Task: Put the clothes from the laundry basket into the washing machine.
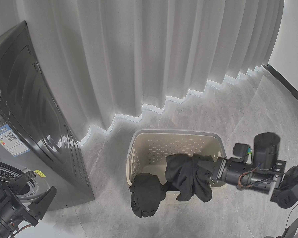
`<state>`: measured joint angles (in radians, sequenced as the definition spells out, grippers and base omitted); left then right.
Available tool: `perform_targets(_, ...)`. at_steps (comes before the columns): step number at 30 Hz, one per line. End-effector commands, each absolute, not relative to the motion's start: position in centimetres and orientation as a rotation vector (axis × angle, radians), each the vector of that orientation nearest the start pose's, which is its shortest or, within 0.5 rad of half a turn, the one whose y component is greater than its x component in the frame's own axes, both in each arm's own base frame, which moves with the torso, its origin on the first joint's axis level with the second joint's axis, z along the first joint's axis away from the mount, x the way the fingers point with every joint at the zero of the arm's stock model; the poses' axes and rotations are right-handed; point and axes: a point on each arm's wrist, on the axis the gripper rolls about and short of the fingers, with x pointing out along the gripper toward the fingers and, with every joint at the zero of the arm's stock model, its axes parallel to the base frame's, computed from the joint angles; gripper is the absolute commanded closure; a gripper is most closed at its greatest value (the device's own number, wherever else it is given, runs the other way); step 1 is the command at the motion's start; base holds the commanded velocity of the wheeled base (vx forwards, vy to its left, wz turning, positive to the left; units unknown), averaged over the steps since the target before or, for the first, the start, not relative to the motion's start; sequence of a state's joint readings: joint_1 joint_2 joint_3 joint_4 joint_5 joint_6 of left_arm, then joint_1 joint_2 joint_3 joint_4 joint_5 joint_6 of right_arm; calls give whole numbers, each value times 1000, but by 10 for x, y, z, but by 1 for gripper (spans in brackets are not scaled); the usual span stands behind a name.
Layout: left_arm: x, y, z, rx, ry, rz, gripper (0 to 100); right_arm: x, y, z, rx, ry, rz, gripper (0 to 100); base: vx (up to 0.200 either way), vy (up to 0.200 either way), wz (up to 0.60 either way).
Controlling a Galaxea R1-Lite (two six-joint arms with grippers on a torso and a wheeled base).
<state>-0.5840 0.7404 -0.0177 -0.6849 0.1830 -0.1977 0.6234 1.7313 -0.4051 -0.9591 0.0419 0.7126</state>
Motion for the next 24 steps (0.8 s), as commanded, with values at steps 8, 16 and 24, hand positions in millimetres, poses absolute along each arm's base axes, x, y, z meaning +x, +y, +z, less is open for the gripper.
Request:
perform_targets(8,53,-30,134,-175,93,-394,0,161,123,197,548,263,742,100,0,0,0)
perform_targets(16,53,-30,134,-177,98,-410,0,160,125,198,464,228,821,100,0,0,0)
perform_targets(24,52,-30,134,-174,102,-411,0,163,127,217,480,96,938,100,0,0,0)
